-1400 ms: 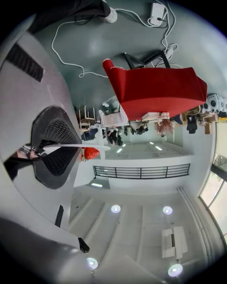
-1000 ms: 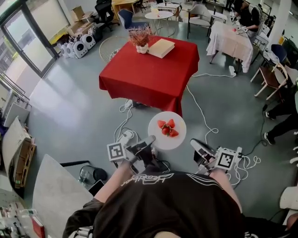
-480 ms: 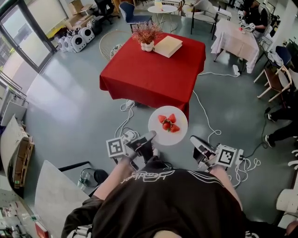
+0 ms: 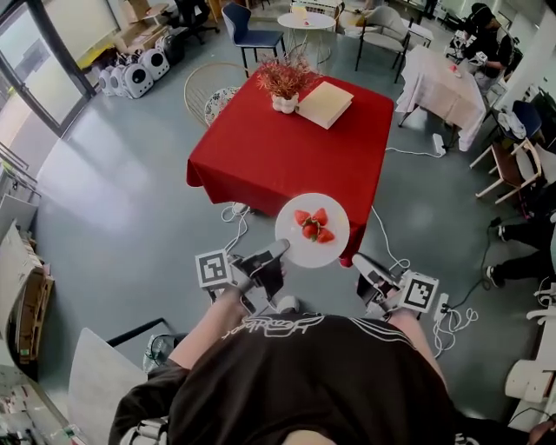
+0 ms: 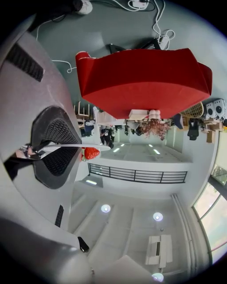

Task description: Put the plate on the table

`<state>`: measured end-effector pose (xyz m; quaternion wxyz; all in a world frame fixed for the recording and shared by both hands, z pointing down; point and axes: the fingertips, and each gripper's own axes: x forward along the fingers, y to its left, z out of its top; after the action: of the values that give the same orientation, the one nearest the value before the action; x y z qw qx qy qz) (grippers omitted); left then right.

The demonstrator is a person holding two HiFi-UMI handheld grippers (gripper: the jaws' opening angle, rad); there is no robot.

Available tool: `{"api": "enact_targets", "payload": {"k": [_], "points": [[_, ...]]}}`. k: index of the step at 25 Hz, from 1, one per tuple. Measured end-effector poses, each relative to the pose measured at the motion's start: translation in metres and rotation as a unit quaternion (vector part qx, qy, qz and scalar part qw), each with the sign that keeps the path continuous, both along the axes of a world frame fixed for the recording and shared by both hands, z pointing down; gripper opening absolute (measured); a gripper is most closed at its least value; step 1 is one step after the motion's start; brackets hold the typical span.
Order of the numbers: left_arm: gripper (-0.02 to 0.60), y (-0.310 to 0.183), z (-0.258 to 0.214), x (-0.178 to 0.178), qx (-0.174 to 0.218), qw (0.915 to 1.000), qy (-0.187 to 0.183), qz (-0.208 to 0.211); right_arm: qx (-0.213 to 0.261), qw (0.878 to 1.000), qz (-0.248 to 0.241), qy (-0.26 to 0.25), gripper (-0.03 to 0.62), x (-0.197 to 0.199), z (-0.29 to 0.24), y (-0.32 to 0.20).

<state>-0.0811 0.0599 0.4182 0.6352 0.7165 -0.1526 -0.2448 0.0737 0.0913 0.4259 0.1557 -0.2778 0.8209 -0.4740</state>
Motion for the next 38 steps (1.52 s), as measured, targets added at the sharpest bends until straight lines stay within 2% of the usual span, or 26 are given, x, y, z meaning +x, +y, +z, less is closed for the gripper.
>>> {"api": "enact_targets", "payload": {"k": [4, 7, 15, 26, 38], "points": [[0.018, -0.039, -0.001, -0.02, 0.004, 1.0, -0.001, 0.002, 0.005, 1.0, 0.006, -0.007, 0.008, -0.021, -0.007, -0.033], [0.018, -0.062, -0.003, -0.03, 0.003, 1.0, 0.004, 0.002, 0.009, 1.0, 0.01, 0.006, 0.008, -0.031, -0.006, -0.052], [0.018, -0.097, -0.005, -0.045, 0.004, 0.9999, 0.013, 0.008, 0.007, 1.0, 0.02, 0.004, 0.008, -0.051, -0.002, -0.088], [0.018, -0.127, 0.008, -0.028, -0.005, 1.0, -0.002, 0.006, 0.003, 1.0, 0.028, -0.01, 0.008, -0.027, 0.011, -0.122], [0.018, -0.212, 0.015, 0.009, -0.03, 0.9992, -0.016, -0.023, -0.008, 1.0, 0.009, -0.025, 0.008, 0.021, 0.015, -0.222]]}}
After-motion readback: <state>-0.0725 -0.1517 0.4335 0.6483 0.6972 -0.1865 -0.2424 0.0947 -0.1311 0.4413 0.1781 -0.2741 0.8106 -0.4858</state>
